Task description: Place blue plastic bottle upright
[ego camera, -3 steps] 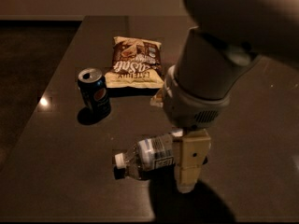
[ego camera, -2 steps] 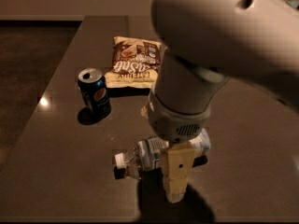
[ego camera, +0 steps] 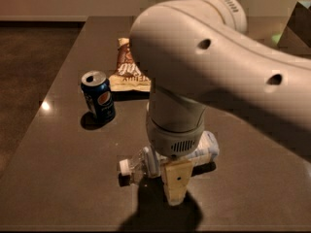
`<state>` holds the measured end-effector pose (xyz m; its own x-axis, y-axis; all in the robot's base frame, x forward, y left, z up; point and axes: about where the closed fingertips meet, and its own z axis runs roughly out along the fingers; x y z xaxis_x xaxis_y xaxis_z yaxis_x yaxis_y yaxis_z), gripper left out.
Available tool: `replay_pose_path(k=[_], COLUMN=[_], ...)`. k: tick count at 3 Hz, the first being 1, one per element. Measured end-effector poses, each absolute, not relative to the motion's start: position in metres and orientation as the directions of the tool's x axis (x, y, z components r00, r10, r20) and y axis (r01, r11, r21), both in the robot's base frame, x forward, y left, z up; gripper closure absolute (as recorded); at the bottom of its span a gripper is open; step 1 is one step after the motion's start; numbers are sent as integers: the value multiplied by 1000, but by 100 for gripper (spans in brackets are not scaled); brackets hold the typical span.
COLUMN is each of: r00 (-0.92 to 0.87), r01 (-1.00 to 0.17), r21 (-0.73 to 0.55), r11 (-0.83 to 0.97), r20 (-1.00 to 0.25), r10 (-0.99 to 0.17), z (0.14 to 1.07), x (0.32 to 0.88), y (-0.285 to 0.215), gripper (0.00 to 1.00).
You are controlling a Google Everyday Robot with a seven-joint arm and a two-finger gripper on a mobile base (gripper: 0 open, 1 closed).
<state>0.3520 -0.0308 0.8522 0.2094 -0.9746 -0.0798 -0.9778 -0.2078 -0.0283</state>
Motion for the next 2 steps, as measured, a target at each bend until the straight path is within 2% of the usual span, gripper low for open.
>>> replay_pose_path(k=[1, 2], r00=[192, 152], r01=[-981, -988], r21=[-4, 12], r11=[-192, -155], r20=[-61, -107], r10=[-979, -982], z=[849, 859], x=[358, 371], y=[-36, -44], gripper=[41, 65])
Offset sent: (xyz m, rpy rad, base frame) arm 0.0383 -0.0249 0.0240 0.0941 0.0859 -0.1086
